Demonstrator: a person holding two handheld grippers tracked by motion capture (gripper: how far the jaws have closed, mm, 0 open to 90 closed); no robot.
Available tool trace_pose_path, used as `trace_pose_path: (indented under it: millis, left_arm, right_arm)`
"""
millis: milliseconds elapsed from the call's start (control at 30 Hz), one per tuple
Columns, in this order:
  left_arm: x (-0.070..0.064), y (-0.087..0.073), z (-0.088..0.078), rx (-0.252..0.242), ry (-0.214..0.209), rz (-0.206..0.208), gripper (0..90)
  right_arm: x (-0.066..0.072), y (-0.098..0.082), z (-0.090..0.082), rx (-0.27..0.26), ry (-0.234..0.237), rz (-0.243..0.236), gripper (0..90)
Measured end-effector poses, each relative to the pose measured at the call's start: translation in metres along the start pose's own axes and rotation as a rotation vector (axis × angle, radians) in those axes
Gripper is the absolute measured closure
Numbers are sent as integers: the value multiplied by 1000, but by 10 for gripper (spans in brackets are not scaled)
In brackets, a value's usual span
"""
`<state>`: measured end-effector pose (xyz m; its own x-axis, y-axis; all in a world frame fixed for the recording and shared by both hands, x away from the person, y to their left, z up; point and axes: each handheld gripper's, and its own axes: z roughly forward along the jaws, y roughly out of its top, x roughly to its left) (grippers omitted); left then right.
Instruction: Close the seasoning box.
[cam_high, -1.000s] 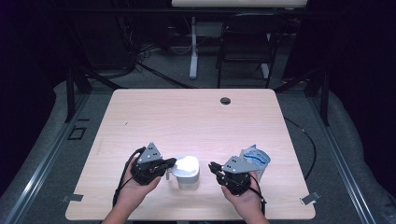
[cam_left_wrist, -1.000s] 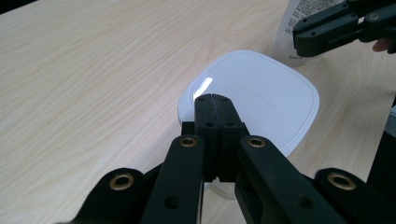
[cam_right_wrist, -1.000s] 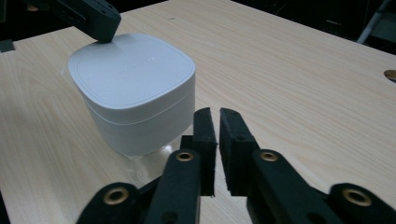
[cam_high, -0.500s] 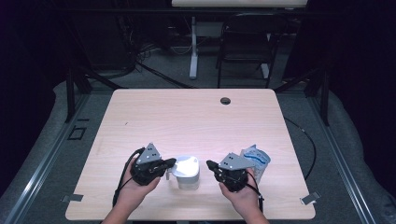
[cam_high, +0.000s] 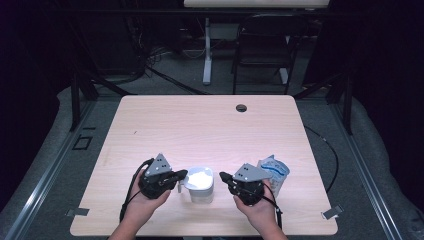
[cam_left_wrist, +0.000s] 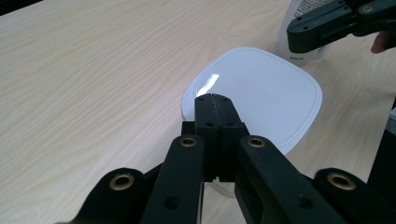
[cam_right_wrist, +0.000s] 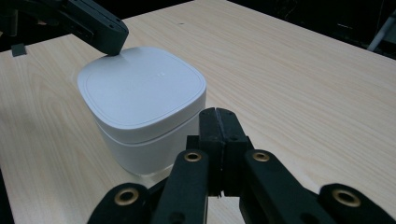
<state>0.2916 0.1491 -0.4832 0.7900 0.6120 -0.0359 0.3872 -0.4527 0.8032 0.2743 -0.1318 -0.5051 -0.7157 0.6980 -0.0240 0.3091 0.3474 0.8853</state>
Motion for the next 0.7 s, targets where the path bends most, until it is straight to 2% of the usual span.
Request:
trace_pose_path:
  millis: [700]
  left_arm:
    - [3, -4, -2, -10, -5, -18, 900]
  right_arm:
    - [9, -3, 12, 35, 50, -26, 900]
